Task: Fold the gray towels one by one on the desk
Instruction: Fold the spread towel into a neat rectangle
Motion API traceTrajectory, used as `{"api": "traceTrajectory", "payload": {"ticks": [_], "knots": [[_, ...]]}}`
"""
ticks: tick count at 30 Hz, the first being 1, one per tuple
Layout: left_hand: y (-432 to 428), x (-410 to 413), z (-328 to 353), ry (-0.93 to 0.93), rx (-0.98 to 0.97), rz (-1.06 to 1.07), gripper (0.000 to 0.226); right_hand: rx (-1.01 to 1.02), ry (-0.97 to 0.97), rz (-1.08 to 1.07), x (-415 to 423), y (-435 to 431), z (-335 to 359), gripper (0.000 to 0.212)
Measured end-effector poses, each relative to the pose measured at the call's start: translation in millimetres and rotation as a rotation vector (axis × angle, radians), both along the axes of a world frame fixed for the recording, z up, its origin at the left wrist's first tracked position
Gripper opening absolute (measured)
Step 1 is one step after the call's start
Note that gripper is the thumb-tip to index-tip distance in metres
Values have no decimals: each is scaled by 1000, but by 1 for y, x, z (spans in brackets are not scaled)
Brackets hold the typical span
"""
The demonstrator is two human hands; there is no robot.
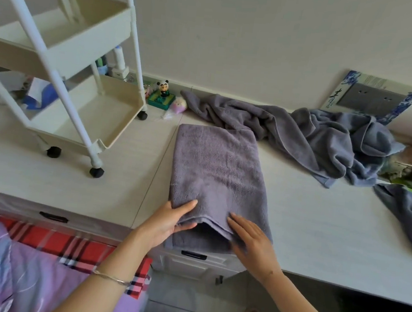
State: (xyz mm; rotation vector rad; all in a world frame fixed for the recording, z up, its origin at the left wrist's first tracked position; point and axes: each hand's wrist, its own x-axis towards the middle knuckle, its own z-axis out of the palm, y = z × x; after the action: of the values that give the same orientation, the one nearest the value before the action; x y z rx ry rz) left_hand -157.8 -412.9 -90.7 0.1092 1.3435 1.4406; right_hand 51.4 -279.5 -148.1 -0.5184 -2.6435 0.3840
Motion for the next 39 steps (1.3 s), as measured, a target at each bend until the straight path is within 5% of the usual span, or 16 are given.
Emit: {"api": "traceTrajectory", "payload": {"ticks": [4, 10, 12, 19, 24, 28, 33, 39], "knots": [[-18, 2, -16, 116, -117, -132, 33, 83, 106, -111, 34, 7, 8, 34], [-28, 14, -46, 527, -306, -119, 24, 101, -41, -59, 51, 13, -10, 41], [-27, 11, -47, 560, -305, -126, 26, 89, 29, -61, 54, 17, -5, 25], [-29, -4, -57, 598, -366, -306, 38, -31, -100, -11, 64, 12, -4, 32], [-8, -12, -51, 905, -444, -147, 50, -378, 48, -455, 25, 31, 15, 38], [17, -26, -46, 921, -491, -95, 45, -941, 11, -795, -17, 63, 21, 54], [26, -29, -50, 920, -535, -173, 37, -808, -66, -793, -5, 60, 12, 28], [42, -34, -50, 862, -472, -258, 32, -814, -73, -785, 23, 54, 20, 33]]}}
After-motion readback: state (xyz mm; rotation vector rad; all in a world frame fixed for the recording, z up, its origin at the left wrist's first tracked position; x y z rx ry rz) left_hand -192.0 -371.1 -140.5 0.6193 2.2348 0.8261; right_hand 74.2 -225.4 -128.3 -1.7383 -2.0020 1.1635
